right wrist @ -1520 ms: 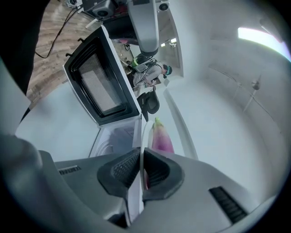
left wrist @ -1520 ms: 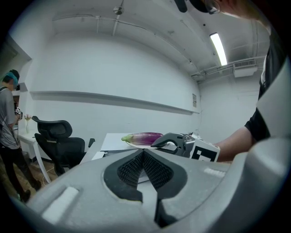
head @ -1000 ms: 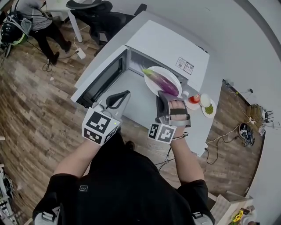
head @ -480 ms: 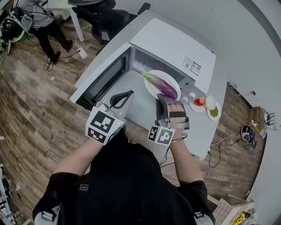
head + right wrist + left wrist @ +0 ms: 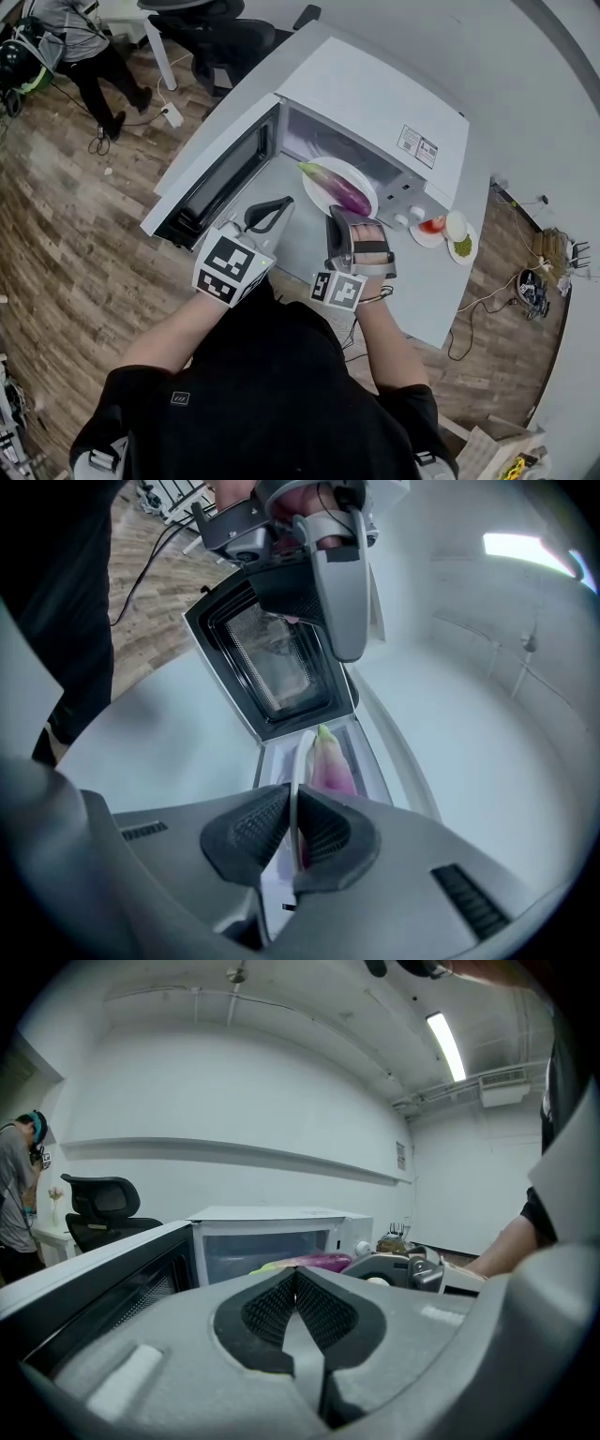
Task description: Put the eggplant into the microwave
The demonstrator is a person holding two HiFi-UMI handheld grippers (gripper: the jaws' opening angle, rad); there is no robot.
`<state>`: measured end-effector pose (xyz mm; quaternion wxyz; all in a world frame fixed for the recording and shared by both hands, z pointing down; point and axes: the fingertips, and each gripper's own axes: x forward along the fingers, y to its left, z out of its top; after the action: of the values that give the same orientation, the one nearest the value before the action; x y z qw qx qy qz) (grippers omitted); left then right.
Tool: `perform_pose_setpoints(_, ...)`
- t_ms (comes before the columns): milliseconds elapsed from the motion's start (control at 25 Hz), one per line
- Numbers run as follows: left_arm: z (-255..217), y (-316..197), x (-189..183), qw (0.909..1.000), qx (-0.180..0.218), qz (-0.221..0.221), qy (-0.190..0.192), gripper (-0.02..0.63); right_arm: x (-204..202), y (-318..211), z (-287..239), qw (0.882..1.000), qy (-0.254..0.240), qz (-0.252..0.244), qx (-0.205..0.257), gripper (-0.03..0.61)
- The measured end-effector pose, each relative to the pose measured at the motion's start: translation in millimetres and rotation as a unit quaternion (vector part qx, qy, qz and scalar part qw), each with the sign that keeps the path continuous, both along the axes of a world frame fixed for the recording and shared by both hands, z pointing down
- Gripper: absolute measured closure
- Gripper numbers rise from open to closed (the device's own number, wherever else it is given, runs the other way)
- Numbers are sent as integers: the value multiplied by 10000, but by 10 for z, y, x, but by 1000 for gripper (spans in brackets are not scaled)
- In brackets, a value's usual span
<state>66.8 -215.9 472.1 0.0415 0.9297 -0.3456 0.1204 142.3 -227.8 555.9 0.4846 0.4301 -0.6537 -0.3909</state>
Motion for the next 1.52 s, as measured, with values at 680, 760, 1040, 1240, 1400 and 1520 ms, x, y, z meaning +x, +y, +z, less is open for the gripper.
perform_pose_setpoints(680,350,-393,291,9998,-22,202,-26,604,216,-700,711,9989,375,255,-79,548)
perform_pose_setpoints(760,354,-415,302,9998,-21,221,-7,604,222,-775,795,9987,411,273,-116,548)
perform_pose_setpoints(1040,270,-506,329,9996,15,284,12,604,191,-981,905,9986,344,332,-239,548)
perform_pose_setpoints(1240,245,-546,342,9995,-70,321,-29,604,214,-1047,941,9982,253,384,-383,548)
perform_pose_setpoints(1400,211,-575,338,9993,-157,323,-51,604,228,-1100,956,9976,166,453,-504,546)
perform_pose_setpoints(1520,177,-585,320,9991,-265,317,-93,604,209,-1084,957,9970,114,411,-652,539)
